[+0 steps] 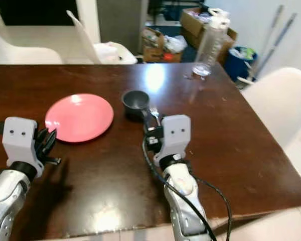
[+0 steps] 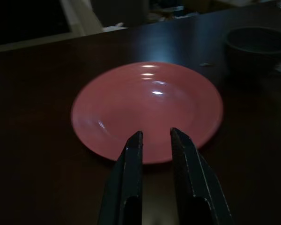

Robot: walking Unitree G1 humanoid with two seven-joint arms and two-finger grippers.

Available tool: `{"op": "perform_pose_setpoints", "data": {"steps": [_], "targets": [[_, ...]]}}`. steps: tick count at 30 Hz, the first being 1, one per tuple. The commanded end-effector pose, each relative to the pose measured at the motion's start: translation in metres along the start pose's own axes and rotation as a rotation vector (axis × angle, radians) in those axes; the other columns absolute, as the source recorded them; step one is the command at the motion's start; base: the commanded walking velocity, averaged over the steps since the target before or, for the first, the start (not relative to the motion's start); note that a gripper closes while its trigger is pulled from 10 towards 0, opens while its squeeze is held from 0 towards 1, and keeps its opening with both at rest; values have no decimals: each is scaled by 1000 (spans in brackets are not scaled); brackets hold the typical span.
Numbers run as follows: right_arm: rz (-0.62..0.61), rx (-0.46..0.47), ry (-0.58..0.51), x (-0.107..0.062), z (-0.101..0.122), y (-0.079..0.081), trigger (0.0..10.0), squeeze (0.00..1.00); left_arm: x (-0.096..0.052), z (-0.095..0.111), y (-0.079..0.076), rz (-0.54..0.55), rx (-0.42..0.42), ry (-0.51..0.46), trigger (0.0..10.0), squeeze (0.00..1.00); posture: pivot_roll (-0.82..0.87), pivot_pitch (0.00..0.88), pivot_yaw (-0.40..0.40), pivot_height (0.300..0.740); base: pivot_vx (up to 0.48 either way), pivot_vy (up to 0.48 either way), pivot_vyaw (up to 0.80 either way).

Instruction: Setting the table

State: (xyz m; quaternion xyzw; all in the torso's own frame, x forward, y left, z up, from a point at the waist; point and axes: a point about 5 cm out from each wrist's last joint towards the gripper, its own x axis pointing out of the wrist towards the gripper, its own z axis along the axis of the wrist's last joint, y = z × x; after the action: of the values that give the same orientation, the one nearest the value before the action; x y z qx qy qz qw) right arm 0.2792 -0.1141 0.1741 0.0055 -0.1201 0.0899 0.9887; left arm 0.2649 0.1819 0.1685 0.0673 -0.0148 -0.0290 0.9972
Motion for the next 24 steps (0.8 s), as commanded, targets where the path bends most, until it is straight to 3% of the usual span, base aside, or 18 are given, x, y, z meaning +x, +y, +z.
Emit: {"op": "perform_pose_setpoints", "data": {"steps": [1,11,24], "targets": [[9,15,17,-2,-5,4,10000,0,-2,-6,4,13,2,26,10000,0,26,51,24,740,-349,0,0],[9,16,21,-1,-6,4,10000,0,-2,-6,4,16,3,23,10000,0,26,52,23,740,-333,0,0],[-3,5,36,-1,-8,3,10000,0,-1,-8,2,14,7,27,10000,0,23,51,20,740,0,0,0]]}}
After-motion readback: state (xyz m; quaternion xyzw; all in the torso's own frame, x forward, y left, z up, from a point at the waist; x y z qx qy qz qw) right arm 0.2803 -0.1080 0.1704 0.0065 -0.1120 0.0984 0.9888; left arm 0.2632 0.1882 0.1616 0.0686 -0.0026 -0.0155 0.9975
